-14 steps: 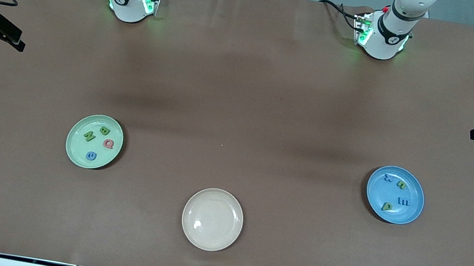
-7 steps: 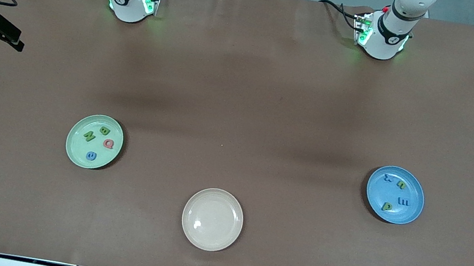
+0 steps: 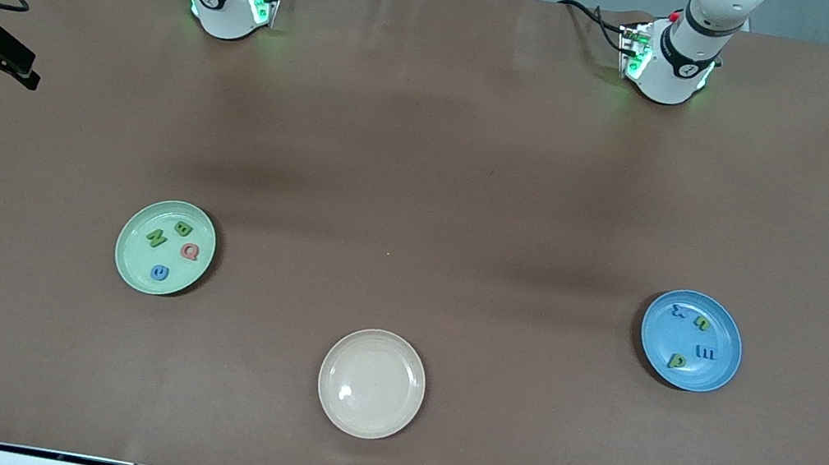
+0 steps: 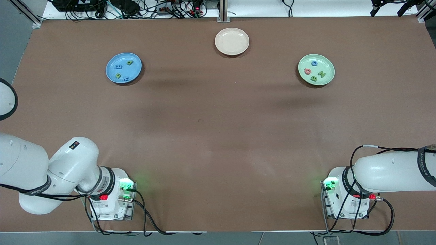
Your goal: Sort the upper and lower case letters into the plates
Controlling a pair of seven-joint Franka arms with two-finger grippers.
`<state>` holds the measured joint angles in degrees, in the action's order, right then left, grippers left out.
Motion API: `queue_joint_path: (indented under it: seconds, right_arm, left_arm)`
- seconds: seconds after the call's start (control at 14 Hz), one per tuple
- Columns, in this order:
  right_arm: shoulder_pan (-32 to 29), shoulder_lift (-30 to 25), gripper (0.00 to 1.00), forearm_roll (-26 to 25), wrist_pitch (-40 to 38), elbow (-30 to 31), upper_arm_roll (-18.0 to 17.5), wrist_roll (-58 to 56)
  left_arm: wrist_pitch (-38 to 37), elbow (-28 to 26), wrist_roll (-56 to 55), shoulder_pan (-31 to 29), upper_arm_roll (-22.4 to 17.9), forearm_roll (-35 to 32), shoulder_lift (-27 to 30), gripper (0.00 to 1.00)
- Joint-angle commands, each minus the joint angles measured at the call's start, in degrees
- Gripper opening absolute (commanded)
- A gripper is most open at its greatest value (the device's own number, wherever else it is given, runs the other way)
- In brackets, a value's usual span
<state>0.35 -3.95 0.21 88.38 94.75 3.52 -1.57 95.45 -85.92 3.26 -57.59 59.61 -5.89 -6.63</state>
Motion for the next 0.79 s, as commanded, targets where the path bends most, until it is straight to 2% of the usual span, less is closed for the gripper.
queue_joint_path:
  seconds: [0.0,0.5,0.64,0.72]
  right_arm:
    - [-0.7,-0.4,1.0,-0.7,0.2,0.1,-0.5,-1.2]
    - [-0.8,-0.3,1.0,0.0,0.1,0.1,-0.6,-1.3]
    - [-0.8,-0.3,1.0,0.0,0.2,0.0,-0.6,-1.3]
    - [-0.8,-0.3,1.0,0.0,0.1,0.0,-0.6,-1.3]
  left_arm:
    - [0.5,0.0,0.3,0.1,0.0,-0.9,0.3,1.0]
    - [0.5,0.0,0.3,-0.1,-0.3,-0.9,0.0,1.0]
    - [0.5,0.1,1.0,2.2,-3.3,-0.8,0.0,1.0]
    - [0.4,0.1,1.1,5.4,-6.4,-0.7,0.0,1.0]
